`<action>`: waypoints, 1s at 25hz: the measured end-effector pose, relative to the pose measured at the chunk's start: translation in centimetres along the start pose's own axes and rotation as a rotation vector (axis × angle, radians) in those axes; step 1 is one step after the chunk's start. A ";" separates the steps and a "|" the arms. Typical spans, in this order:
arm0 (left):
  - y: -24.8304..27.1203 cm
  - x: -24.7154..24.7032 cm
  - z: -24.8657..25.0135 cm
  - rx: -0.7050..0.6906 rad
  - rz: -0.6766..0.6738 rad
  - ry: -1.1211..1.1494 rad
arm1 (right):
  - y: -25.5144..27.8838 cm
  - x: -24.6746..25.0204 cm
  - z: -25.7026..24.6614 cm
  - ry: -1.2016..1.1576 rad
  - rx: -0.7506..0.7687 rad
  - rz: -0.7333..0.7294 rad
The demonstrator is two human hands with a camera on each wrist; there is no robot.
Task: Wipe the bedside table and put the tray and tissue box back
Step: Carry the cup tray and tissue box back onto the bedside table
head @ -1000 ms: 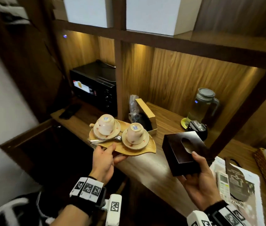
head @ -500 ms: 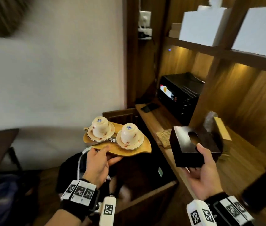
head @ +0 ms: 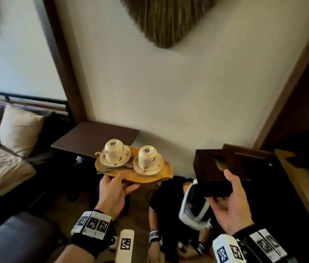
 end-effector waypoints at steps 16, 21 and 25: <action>-24.0 19.8 13.3 -0.170 0.272 0.019 | -13.1 -31.9 20.4 0.204 -0.222 -0.198; -34.4 21.4 14.4 -0.178 0.306 0.049 | -21.5 -38.8 22.6 0.250 -0.224 -0.209; -42.9 21.3 15.1 -0.167 0.328 0.045 | -29.1 -43.1 23.2 0.236 -0.256 -0.150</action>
Point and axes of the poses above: each hand's wrist, its own y-axis away from the middle knuckle, its own x-axis out of the back of the hand, z = x × y, the point moved 6 cm from there along -y, towards the middle knuckle, and after that the axes turned 12 degrees about -x, right-handed, at the moved point
